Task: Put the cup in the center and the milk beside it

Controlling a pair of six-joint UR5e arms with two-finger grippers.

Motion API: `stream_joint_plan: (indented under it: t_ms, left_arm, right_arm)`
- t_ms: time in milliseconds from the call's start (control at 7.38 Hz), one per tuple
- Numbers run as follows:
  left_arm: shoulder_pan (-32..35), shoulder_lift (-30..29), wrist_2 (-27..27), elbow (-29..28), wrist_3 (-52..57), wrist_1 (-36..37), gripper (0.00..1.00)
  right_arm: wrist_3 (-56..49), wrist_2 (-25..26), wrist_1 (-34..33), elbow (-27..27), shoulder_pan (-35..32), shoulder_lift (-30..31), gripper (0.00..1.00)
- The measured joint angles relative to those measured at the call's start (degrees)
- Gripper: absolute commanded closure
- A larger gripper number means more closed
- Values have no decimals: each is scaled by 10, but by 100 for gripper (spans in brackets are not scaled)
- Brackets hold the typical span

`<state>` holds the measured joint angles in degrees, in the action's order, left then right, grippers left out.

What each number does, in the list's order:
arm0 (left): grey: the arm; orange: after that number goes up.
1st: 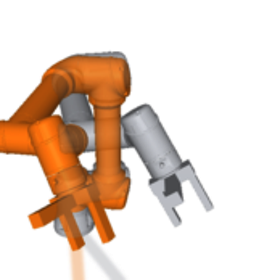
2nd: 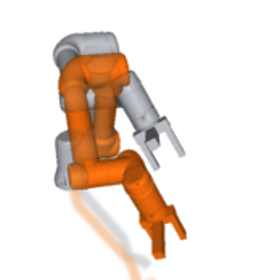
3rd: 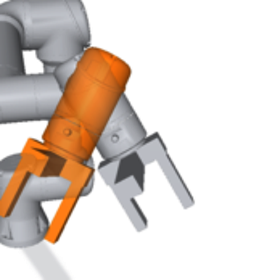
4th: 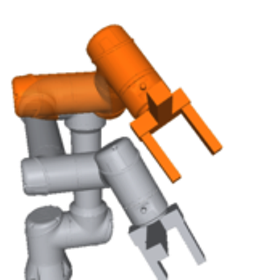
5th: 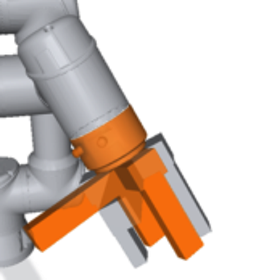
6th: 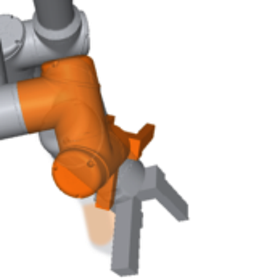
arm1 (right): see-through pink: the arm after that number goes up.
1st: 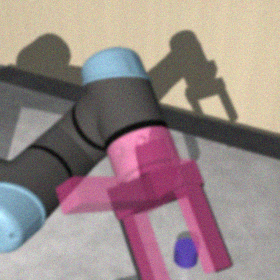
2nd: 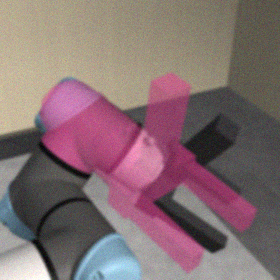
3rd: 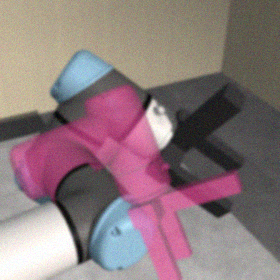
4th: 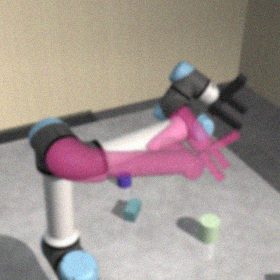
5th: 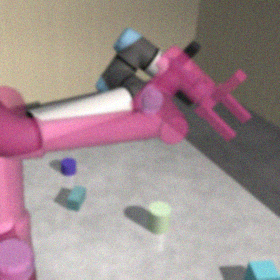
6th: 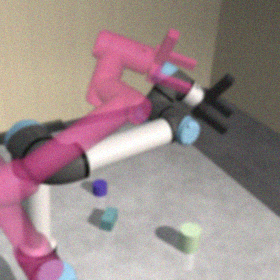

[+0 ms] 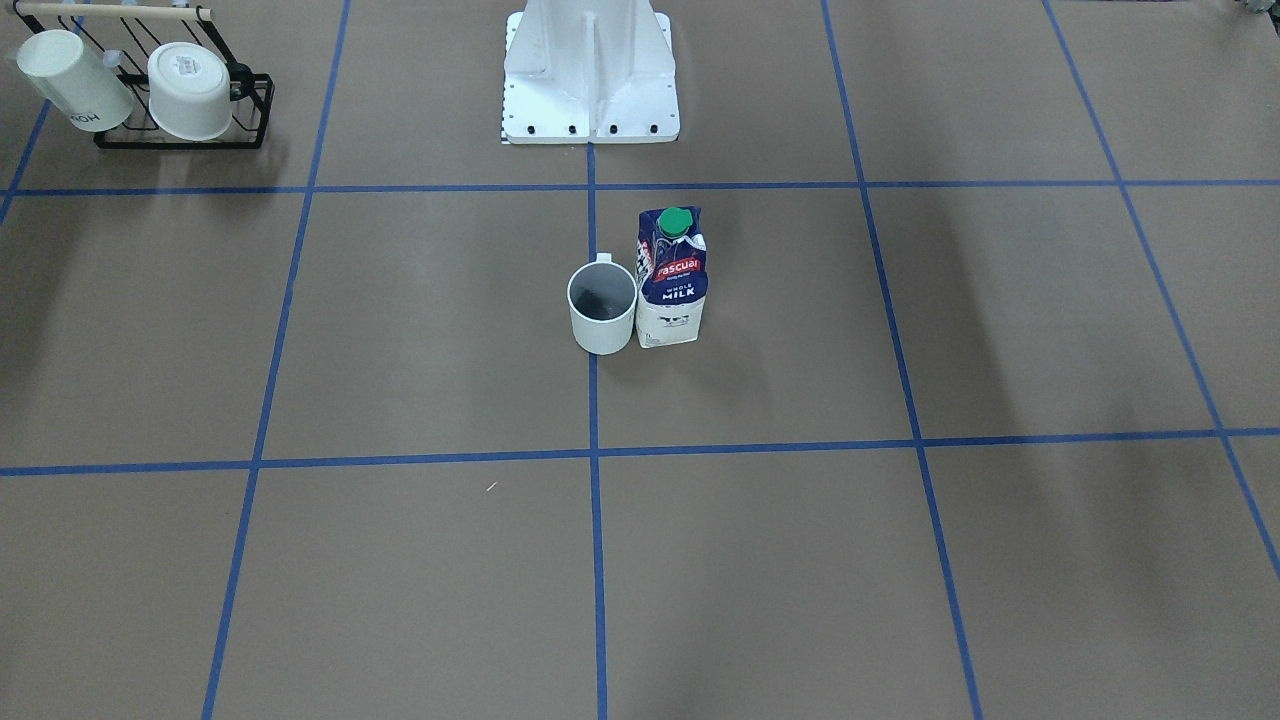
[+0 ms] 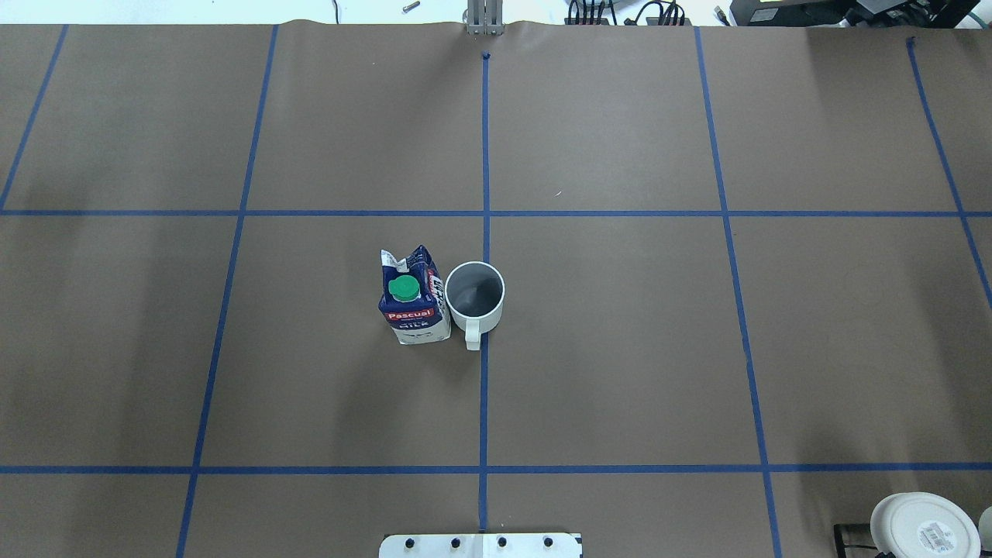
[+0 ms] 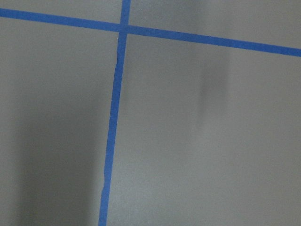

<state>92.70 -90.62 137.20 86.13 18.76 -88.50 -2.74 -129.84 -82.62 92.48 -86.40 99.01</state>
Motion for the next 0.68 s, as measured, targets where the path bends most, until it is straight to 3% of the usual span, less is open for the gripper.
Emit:
stream_joint_plan:
  t_ms: [677]
  left_arm:
    - [-1,0,0,0,0,0,1]
  right_arm:
    - [0,0,8,-2,0,1,0]
